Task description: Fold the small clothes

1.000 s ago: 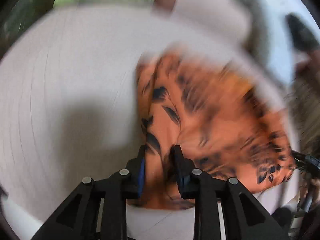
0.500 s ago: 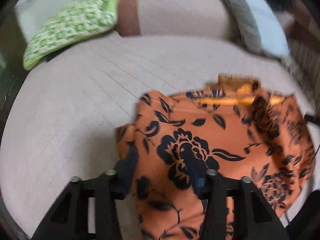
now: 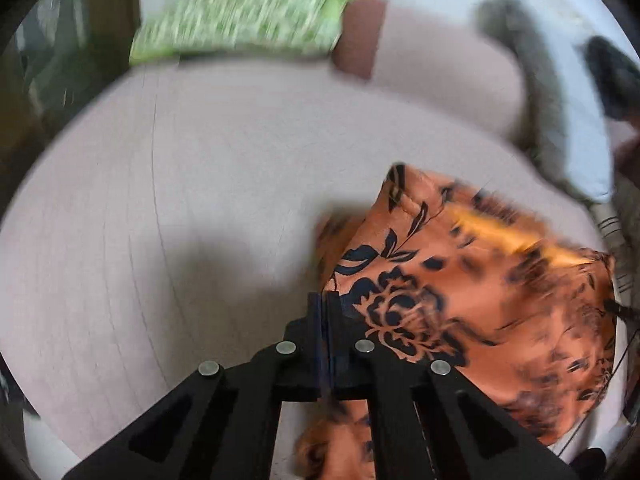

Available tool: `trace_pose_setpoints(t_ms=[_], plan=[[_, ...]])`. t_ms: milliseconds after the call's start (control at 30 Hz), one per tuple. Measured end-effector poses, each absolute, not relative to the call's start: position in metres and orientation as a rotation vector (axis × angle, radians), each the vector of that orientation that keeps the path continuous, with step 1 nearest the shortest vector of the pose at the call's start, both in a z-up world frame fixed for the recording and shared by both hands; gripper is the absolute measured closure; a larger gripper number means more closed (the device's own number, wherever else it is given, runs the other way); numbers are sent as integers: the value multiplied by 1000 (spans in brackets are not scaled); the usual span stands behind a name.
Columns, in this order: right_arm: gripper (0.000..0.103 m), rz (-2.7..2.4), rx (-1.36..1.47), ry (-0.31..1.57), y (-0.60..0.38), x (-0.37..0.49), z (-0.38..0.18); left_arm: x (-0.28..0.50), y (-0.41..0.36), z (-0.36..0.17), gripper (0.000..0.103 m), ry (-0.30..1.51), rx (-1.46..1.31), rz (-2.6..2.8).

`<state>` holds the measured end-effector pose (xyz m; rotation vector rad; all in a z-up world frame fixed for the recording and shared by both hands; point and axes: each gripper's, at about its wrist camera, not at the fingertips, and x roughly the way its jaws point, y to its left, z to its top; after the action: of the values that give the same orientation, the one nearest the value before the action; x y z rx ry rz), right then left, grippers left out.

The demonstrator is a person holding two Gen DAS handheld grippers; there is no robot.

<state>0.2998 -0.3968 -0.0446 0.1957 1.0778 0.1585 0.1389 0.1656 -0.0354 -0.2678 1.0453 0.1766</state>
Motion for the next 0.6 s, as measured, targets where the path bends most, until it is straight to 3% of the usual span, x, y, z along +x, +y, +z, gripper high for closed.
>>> trace_pose_setpoints(t_ms=[67, 100, 200, 467, 500, 533, 600], plan=[[91, 128, 297, 1094, -410, 298, -62, 142, 175, -65, 102, 1120, -286, 215], [82, 118, 356, 1077, -417, 294, -63, 141, 179, -70, 102, 1120, -306, 218], [27, 158, 434, 1021, -427, 285, -57, 137, 187, -58, 102, 1070, -360, 148], [30, 234, 194, 988, -390, 298, -41, 153, 166, -33, 99, 1036, -185, 70], [51, 235, 129, 1029, -379, 304, -50, 160, 158, -38, 99, 1054, -131, 89], [84, 211, 101, 1047, -376, 303, -55, 163, 152, -44, 100, 1086, -69, 124], [83, 117, 112, 1025, -382, 308, -58, 170, 158, -56, 102, 1111, -75, 184]])
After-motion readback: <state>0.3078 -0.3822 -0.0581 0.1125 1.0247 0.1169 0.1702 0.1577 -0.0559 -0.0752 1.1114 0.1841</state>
